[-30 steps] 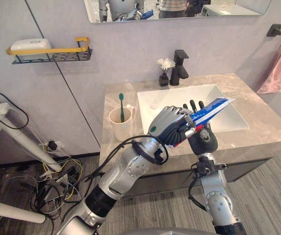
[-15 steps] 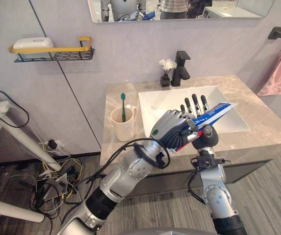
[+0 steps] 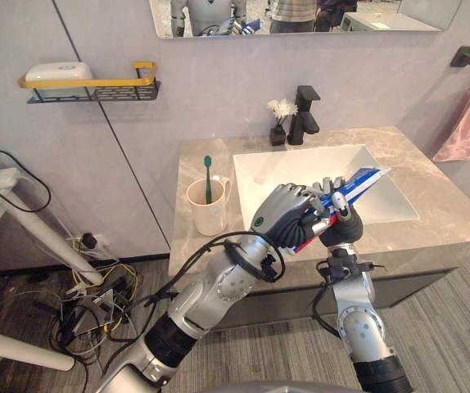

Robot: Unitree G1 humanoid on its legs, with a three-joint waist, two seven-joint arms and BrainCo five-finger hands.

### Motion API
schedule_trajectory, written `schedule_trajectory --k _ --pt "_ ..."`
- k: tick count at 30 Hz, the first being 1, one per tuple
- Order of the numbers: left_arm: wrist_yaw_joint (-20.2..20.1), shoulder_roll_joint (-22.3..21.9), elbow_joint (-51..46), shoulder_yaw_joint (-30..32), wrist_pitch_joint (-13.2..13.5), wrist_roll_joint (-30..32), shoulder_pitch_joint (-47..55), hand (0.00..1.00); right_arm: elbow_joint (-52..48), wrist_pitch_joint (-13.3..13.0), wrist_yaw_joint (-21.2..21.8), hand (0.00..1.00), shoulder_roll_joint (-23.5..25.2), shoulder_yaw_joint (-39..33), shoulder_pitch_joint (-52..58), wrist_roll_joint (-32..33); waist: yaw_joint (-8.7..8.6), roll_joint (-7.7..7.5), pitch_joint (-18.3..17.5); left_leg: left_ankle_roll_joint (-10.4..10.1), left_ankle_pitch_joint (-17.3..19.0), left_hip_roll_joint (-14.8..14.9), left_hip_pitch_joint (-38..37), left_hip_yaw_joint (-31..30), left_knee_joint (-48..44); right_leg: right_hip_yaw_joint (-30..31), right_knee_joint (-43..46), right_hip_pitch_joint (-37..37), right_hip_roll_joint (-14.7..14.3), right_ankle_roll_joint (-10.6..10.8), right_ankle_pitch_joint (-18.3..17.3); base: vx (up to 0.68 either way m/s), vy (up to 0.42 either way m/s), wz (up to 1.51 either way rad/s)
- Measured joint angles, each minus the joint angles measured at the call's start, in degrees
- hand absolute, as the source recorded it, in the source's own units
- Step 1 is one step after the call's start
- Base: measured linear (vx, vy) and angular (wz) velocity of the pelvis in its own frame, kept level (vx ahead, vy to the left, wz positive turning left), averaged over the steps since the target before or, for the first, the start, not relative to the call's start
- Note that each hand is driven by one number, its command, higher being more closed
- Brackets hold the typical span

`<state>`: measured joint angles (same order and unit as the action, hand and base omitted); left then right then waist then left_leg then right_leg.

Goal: Organize washtable

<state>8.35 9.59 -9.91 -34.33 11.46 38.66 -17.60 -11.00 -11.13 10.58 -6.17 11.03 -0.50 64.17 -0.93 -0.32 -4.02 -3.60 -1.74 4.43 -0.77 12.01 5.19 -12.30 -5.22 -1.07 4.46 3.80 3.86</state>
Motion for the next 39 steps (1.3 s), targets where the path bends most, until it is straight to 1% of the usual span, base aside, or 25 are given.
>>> schedule_trajectory --k 3,4,12,21,24,27,33,36,37,39 --pt "0.08 -0.03 0.39 0.01 0.00 -0.03 0.00 1.00 0.00 0.00 0.00 1.00 0.00 0.09 0.00 0.00 0.00 0.00 -0.10 0.00 0.00 0.00 0.00 -0.01 0.00 0.00 0.00 0.00 0.00 0.00 0.00 0.00 0.000 0.00" --pt "0.08 -0.02 0.47 0.01 0.00 -0.03 0.00 0.00 0.00 0.00 0.00 1.00 0.00 0.09 0.00 0.00 0.00 -0.03 -0.15 0.00 0.00 0.00 0.00 -0.01 0.00 0.00 0.00 0.00 0.00 0.00 0.00 0.00 0.000 0.00" --pt "0.68 -0.03 0.84 0.22 -0.05 -0.01 0.00 0.00 0.00 -0.02 -0.11 1.00 0.00 -0.05 0.00 -0.01 0.01 -0.14 -0.36 0.00 0.00 0.00 0.00 0.00 -0.01 0.02 0.00 0.01 0.00 0.01 0.01 0.00 0.000 0.00" --pt "0.79 0.04 -0.04 1.54 -0.18 0.04 0.00 0.00 -0.01 -0.77 -0.55 1.00 0.08 -0.34 0.01 -0.06 0.00 -0.12 -0.37 0.00 0.00 0.00 -0.16 0.02 -0.02 0.05 0.00 0.15 -0.02 0.01 0.01 0.00 0.000 0.00" --pt "2.05 0.00 -4.40 4.42 -0.45 0.02 0.00 0.00 0.00 -0.73 -0.78 1.00 0.15 -0.67 0.21 -0.08 -0.01 -0.11 -0.37 0.00 0.00 0.00 -0.22 0.00 -0.02 0.05 0.00 0.23 -0.02 0.01 0.01 0.00 0.000 0.00" --pt "4.24 -0.18 -9.28 8.08 -0.44 0.03 -0.03 0.00 0.42 -0.67 -1.26 1.00 0.50 -2.26 0.40 -0.10 0.03 -0.11 -0.37 0.00 0.00 -0.01 -0.46 -0.01 0.01 0.02 0.00 0.50 0.01 0.01 0.01 0.00 0.000 0.00" --pt "6.03 0.05 -11.27 12.56 -0.80 0.08 -0.03 0.00 0.72 -0.68 -1.71 1.00 0.62 -3.81 0.40 -0.20 0.14 0.15 -0.52 0.03 -0.03 -0.02 -0.59 -0.03 0.08 -0.17 0.00 0.63 0.02 0.01 0.01 0.00 0.000 0.00" --pt "6.90 0.96 -15.08 19.54 -2.09 0.08 0.01 0.00 3.12 -0.64 -1.85 1.00 0.57 -4.52 0.44 -0.23 0.14 0.65 -0.79 -0.03 -0.12 -0.02 -0.64 -0.16 0.09 -0.20 0.00 0.69 0.01 0.00 0.00 0.00 0.000 0.00" --pt "7.75 1.59 -17.85 23.54 -2.23 0.02 0.77 0.00 4.07 -0.64 -1.89 1.00 0.57 -5.06 0.43 -0.26 0.21 0.90 -0.85 -0.07 -0.15 -0.02 -0.64 -0.59 0.11 -0.36 0.00 0.79 0.00 -0.01 -0.01 0.01 -0.006 0.04" --pt "8.79 1.90 -20.99 27.31 -2.06 -0.08 3.45 0.00 4.31 -0.64 -2.11 1.00 0.55 -5.69 0.42 -0.38 0.42 1.12 -0.92 -0.07 -0.15 -0.02 -0.66 -0.84 0.11 -0.58 0.00 0.93 0.01 -0.02 -0.03 0.01 -0.006 0.08"
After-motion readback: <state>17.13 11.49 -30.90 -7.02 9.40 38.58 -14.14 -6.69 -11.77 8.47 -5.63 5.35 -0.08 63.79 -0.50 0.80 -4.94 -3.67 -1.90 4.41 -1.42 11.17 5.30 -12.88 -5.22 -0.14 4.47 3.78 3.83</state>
